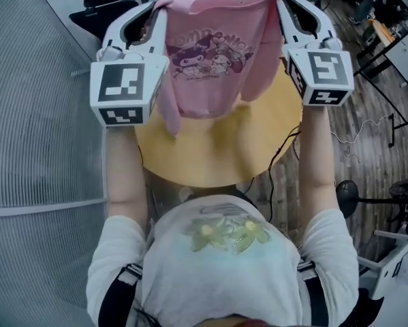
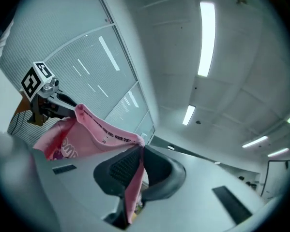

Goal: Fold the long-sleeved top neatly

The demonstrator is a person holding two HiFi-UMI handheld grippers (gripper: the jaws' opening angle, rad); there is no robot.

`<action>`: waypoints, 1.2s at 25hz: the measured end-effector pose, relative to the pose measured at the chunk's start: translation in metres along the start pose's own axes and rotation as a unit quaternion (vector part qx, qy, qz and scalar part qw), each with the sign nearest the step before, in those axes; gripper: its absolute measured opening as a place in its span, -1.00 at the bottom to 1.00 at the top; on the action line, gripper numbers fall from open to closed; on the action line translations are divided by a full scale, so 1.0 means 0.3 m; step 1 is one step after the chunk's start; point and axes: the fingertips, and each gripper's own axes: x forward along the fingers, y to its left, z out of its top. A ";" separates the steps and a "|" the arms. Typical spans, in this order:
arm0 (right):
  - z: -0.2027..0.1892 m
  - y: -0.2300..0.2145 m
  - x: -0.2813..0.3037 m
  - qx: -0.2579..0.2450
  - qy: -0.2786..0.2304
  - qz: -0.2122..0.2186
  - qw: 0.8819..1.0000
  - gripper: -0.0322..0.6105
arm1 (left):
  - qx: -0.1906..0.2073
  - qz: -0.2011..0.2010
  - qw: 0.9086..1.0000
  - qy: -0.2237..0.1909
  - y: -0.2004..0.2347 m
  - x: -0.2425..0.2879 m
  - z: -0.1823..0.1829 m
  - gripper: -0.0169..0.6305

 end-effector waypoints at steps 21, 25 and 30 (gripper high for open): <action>0.140 0.062 -0.262 -0.086 -0.031 -0.041 0.995 -0.78 | -0.037 -0.020 0.998 -0.040 -0.088 -0.226 0.097 -0.85; 0.289 0.027 -0.323 -0.091 -0.064 -0.071 0.991 -0.78 | -0.040 -0.011 0.993 -0.107 -0.065 -0.296 0.256 -0.85; 0.268 -0.024 -0.274 -0.119 -0.056 -0.062 0.989 -0.78 | -0.035 0.007 0.994 -0.099 -0.057 -0.243 0.286 -0.85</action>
